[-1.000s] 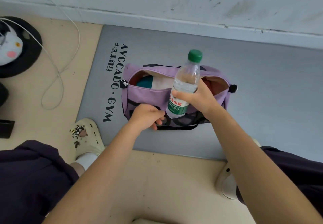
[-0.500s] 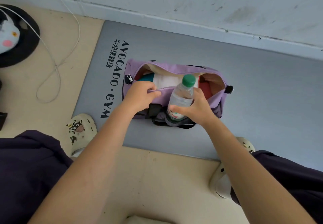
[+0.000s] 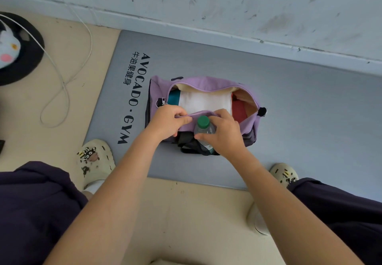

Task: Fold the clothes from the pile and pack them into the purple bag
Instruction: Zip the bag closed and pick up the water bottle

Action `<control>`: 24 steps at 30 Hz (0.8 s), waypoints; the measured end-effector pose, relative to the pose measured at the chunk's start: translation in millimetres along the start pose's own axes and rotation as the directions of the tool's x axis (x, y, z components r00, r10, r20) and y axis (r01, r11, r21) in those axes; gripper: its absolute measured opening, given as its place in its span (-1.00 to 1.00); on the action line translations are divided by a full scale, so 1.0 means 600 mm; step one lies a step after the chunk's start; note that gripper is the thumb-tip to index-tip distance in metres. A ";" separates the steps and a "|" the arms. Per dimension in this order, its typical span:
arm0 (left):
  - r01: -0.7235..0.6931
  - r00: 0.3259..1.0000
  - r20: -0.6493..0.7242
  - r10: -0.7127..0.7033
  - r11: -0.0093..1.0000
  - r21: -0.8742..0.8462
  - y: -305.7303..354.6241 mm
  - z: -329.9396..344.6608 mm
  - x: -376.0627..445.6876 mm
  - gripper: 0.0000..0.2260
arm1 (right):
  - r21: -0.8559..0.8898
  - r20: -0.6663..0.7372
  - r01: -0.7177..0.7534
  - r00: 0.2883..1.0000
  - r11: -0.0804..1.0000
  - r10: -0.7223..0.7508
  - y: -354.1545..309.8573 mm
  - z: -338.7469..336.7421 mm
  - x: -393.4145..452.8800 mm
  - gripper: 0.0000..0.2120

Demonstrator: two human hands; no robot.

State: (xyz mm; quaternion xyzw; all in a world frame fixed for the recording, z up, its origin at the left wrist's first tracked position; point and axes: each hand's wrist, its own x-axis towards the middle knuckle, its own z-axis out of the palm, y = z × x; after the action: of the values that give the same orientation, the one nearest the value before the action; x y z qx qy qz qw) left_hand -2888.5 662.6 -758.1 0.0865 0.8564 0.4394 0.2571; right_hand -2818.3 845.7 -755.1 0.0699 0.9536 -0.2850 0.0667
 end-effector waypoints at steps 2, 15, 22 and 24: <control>0.003 1.000 -0.009 -0.003 0.999 -0.033 -0.002 -0.011 0.004 -0.89 | 0.224 -0.054 -0.063 0.996 0.973 0.077 0.003 -0.003 -0.011 -0.53; 0.053 0.915 -0.388 -0.106 0.988 -0.145 -0.037 -0.022 -0.004 -0.87 | -0.105 0.063 -0.112 0.991 0.988 0.119 0.017 -0.010 -0.035 -0.49; 0.237 0.888 -0.348 -0.299 0.949 -0.209 -0.081 -0.032 0.020 -0.58 | 0.047 -0.018 0.004 1.000 0.999 -0.003 -0.052 -0.014 -0.005 -0.52; 0.218 0.879 -0.365 -0.306 0.940 -0.263 -0.084 -0.028 0.029 -0.66 | 0.115 -0.034 0.019 0.999 0.993 -0.015 -0.080 -0.013 0.020 -0.57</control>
State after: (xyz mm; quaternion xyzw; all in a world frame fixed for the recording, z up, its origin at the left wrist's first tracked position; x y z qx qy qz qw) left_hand -2908.0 627.2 -796.7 -0.1509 0.8421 0.4981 0.1416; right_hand -2839.1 811.4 -725.1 0.0704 0.9372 -0.3387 0.0442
